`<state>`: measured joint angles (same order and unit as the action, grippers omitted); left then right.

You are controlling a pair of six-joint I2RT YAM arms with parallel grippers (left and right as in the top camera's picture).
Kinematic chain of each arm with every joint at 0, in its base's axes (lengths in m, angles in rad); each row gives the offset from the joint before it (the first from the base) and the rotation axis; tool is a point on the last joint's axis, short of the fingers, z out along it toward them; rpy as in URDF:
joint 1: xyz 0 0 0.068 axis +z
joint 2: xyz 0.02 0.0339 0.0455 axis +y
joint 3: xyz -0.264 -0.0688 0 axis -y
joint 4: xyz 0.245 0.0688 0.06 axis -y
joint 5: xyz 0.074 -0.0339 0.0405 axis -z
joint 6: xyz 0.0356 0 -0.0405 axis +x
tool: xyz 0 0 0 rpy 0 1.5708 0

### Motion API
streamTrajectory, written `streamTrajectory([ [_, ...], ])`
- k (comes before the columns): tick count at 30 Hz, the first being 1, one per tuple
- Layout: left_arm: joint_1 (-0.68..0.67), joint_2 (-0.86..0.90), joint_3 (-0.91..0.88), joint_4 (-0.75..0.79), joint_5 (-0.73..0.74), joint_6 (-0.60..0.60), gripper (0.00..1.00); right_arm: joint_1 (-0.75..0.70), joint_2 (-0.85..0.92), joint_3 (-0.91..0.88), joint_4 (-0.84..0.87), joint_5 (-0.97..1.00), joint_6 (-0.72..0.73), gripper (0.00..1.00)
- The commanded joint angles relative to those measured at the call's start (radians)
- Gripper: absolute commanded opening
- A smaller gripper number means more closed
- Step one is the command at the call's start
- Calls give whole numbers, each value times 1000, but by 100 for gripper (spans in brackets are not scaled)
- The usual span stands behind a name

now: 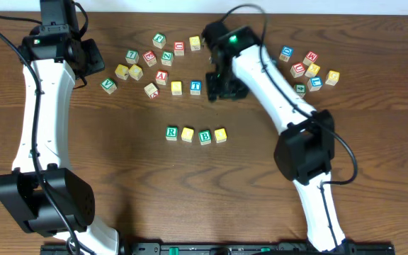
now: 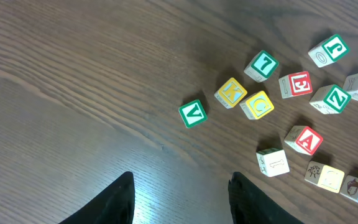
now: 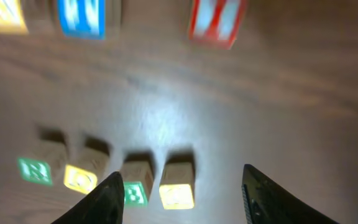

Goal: Spell out ROBOT
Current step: 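Open the right gripper and retract upward, then move the right gripper to the blue T block and grasp it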

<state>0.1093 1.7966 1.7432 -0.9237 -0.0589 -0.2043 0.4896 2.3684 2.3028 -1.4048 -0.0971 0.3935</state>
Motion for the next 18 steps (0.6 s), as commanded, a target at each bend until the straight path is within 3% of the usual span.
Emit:
streamTrajectory([
  [1, 2, -12, -8, -3, -10, 17, 48, -60, -1, 77, 20, 20, -29, 58],
  [18, 2, -12, -8, -3, -10, 16, 49, -149, -1, 89, 178, 3, 31, 61],
])
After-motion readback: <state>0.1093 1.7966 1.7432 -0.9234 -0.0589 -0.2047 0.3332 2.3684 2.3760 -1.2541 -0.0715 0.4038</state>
